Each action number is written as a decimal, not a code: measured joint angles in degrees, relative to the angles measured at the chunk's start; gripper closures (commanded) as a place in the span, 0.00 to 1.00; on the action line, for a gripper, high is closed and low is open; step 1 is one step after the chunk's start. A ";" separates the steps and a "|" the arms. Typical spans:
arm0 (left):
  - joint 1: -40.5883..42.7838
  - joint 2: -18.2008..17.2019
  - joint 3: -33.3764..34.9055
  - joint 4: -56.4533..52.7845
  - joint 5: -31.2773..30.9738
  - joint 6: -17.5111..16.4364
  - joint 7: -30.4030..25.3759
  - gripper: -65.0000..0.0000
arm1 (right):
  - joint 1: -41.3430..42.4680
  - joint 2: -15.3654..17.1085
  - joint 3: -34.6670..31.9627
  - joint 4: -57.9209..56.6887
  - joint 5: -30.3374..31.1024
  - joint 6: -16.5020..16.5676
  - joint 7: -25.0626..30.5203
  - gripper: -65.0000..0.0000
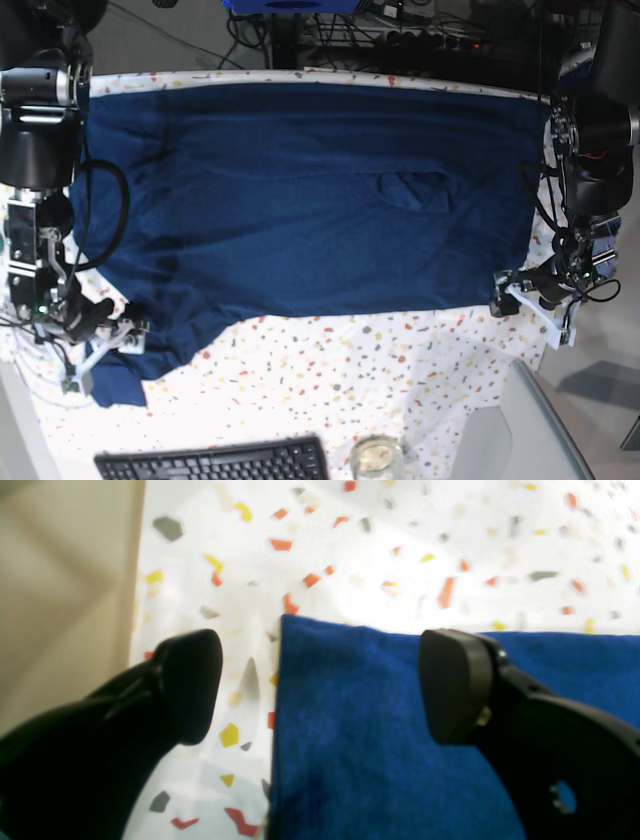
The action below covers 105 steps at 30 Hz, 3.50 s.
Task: Layout the t-shirt on the table in an organized manner, then fold the t-shirt properly
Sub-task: 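Slide the left gripper along the shirt's side and grasp its corner, then hold both corners of the shirt's side edge with both grippers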
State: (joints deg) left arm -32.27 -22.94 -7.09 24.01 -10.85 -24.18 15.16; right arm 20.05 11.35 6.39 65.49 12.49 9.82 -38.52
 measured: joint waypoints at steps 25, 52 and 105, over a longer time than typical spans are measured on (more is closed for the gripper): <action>3.93 -3.30 -0.63 -1.14 -1.64 0.42 -7.17 0.11 | 3.13 4.11 -5.60 -22.34 -1.33 0.31 10.21 0.05; 5.49 -3.58 -0.57 -1.14 -1.70 0.22 -6.82 0.11 | 5.92 4.63 -6.40 -32.24 -1.53 3.98 17.09 0.64; 2.78 -0.48 0.02 -0.57 -1.51 7.72 -6.88 0.11 | 7.50 2.75 -10.91 -34.27 -1.75 4.33 20.79 0.99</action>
State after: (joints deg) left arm -29.50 -23.42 -7.07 23.44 -12.36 -16.47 8.27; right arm 27.55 14.11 -4.51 31.22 10.74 14.15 -17.74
